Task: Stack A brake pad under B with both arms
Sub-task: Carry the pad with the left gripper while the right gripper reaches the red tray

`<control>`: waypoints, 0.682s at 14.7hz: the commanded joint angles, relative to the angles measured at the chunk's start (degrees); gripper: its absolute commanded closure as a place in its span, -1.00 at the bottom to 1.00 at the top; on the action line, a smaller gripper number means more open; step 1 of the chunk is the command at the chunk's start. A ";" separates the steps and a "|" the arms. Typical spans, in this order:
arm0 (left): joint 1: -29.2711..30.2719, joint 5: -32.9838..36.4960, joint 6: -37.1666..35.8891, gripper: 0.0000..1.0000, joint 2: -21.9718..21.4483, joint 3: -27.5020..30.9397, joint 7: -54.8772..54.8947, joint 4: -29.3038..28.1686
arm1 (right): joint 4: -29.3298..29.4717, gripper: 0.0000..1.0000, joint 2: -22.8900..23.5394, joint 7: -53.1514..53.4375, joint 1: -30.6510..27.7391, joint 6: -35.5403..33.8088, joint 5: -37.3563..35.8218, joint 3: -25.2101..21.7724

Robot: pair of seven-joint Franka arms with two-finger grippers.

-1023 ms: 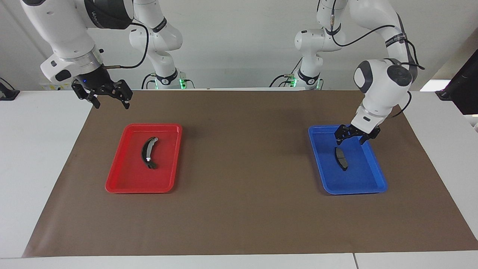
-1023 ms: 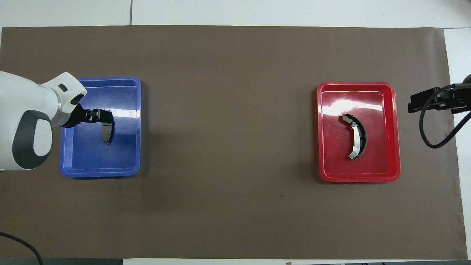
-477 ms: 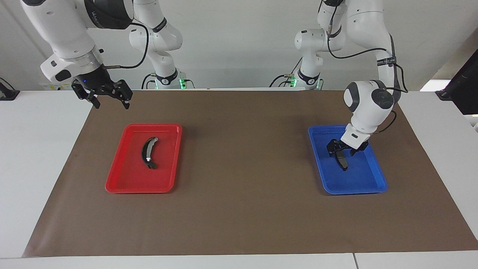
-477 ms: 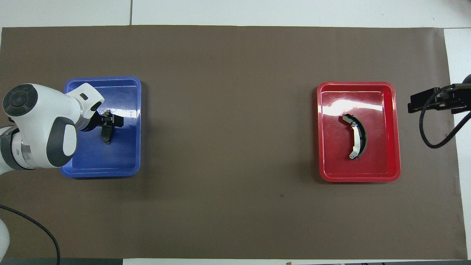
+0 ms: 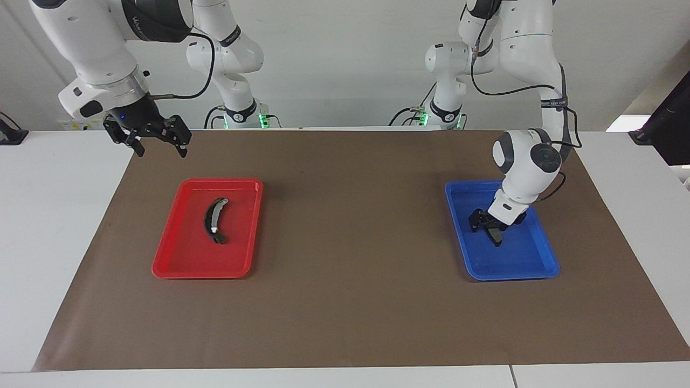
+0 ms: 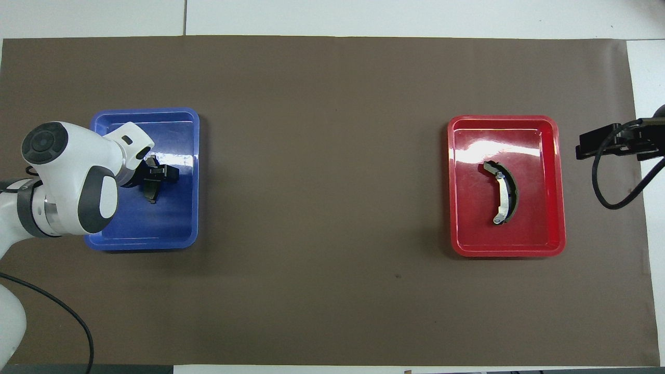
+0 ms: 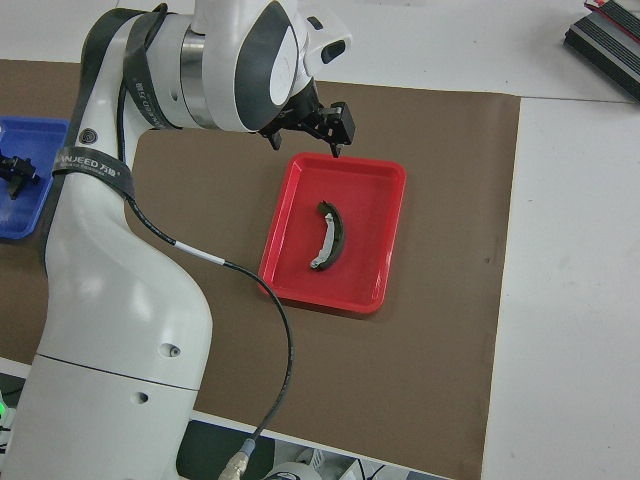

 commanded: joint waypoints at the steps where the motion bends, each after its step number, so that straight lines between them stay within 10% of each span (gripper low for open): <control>1: 0.54 0.42 -0.46 -0.43 -0.99 0.57 2.21 -1.17 | -1.11 -1.00 -1.16 -1.77 -0.43 -0.14 0.08 0.03; 5: 0.98 0.42 -4.51 0.98 -3.18 0.66 5.83 -0.64 | -1.11 -1.00 -1.16 -1.77 -0.43 -0.14 0.08 0.03; 10: 0.02 0.42 -6.60 0.98 -4.15 0.48 5.30 3.65 | -1.11 -1.00 -1.16 -1.68 -0.43 -0.06 0.08 0.03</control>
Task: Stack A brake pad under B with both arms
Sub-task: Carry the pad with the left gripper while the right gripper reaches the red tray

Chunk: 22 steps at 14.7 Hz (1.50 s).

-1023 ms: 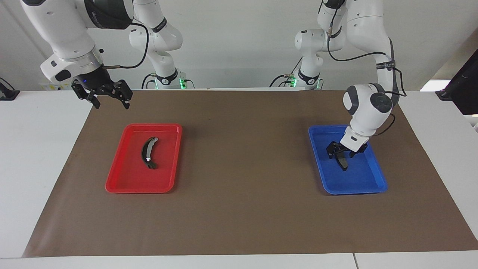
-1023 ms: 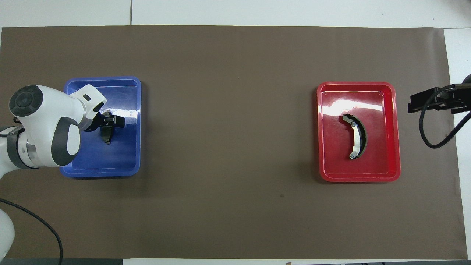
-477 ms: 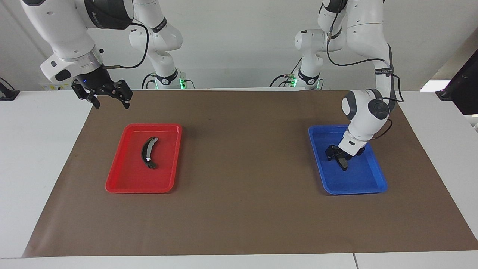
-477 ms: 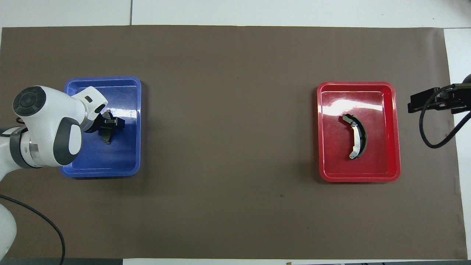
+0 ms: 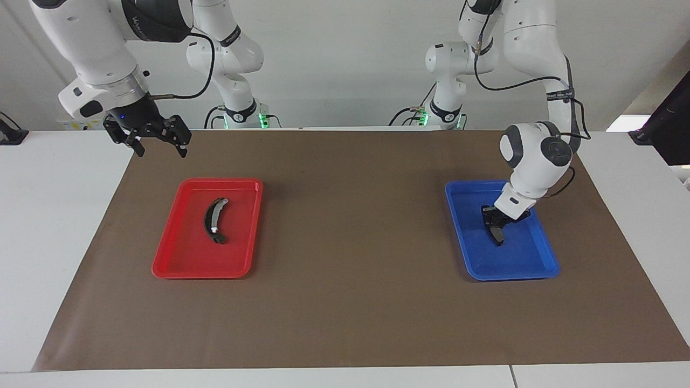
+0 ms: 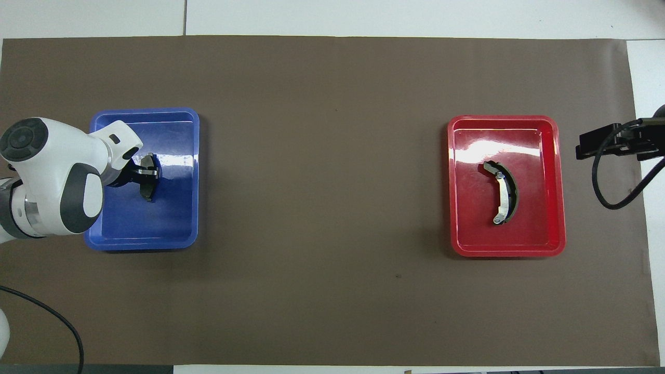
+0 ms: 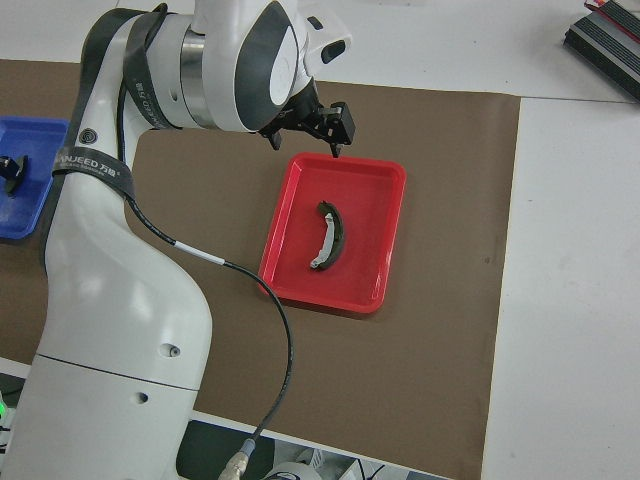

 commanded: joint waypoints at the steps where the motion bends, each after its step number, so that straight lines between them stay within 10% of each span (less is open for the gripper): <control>1: -0.96 0.41 -5.28 0.98 -1.77 -0.13 0.24 4.51 | -1.11 -1.00 -1.16 -1.68 -0.43 -0.14 0.08 0.03; 4: -7.18 0.24 -10.65 0.98 -0.81 -0.13 -3.78 9.89 | -2.59 -1.00 -1.42 -1.94 -0.69 0.90 0.34 -0.05; 8: -18.33 -0.03 -8.12 0.98 -0.72 -0.22 -17.49 9.90 | -19.44 -1.00 -5.73 -2.12 -0.43 14.93 1.75 -0.14; 16: -33.20 -0.73 1.19 0.98 7.18 -0.22 -37.19 11.92 | -36.52 -1.00 2.44 -5.72 0.01 45.79 2.81 -0.14; 22: -35.06 -0.73 3.76 0.80 9.39 -0.31 -37.99 10.43 | -40.30 -0.99 5.78 -10.03 -0.08 51.61 2.81 -0.14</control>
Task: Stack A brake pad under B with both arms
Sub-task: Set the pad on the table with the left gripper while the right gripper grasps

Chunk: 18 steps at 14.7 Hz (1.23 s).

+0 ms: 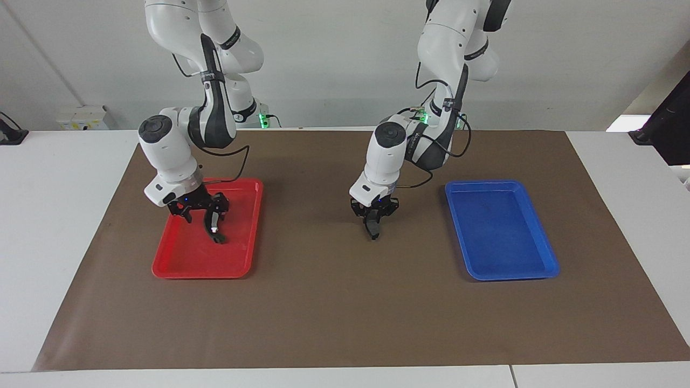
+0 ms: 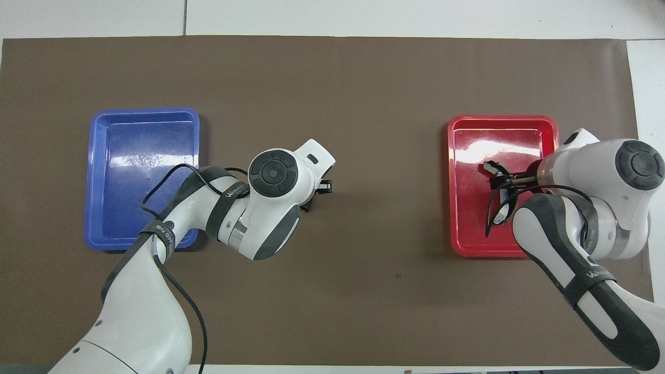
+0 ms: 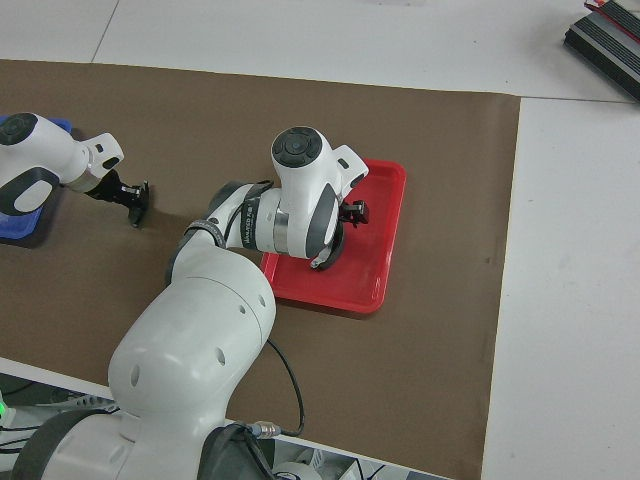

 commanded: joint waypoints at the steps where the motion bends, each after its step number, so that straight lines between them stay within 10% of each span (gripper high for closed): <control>1: -1.13 -0.45 0.97 0.44 0.21 1.04 -0.29 -0.13 | -2.91 -0.99 -0.03 -2.36 -0.13 2.76 1.19 -0.04; 2: -1.04 -0.45 0.54 -0.22 0.21 0.96 -0.29 0.13 | -3.18 -0.99 1.02 -2.62 -0.13 3.54 1.19 -0.04; 5: -0.17 -0.45 -0.08 -0.95 -0.66 1.13 -0.20 0.22 | -3.18 -0.77 1.38 -2.63 -0.22 4.25 1.19 -0.04; 10: 8.86 -0.37 -12.97 -0.97 -9.26 1.48 8.98 0.49 | -2.74 0.99 1.47 -1.84 -0.13 4.08 1.19 -0.04; 18: 29.35 -0.28 -34.24 -0.97 -16.49 1.57 35.03 8.38 | 15.70 1.00 3.66 6.30 6.79 -16.74 1.19 0.23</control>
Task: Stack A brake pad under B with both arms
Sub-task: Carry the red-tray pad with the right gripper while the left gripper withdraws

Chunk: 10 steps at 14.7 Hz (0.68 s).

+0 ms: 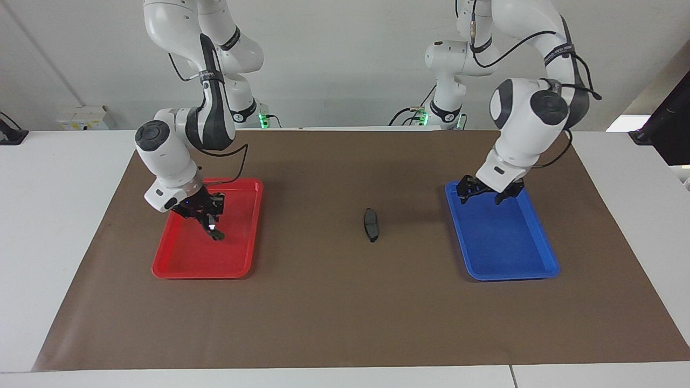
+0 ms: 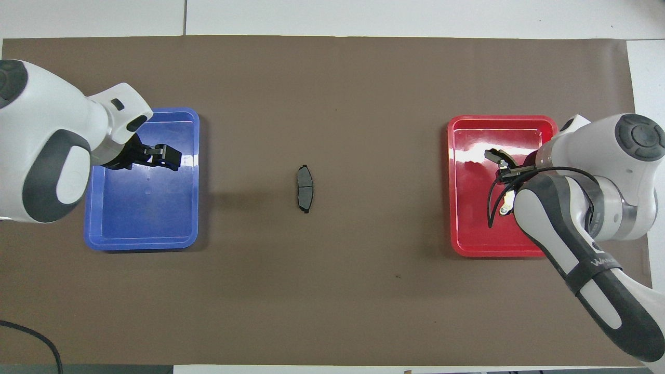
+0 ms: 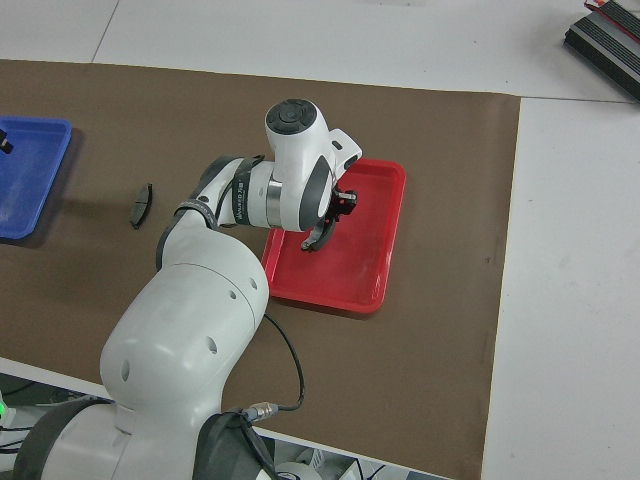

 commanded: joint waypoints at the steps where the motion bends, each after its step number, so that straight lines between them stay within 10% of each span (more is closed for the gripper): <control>1: 4.17 -0.28 -8.73 -0.97 -0.84 -0.69 3.83 5.58 | 6.15 1.00 2.18 7.24 6.92 -3.29 0.86 0.15; 10: 10.08 0.08 -22.90 -0.97 -3.40 0.53 10.07 17.71 | 27.25 1.00 17.99 30.10 27.41 -7.95 0.85 0.15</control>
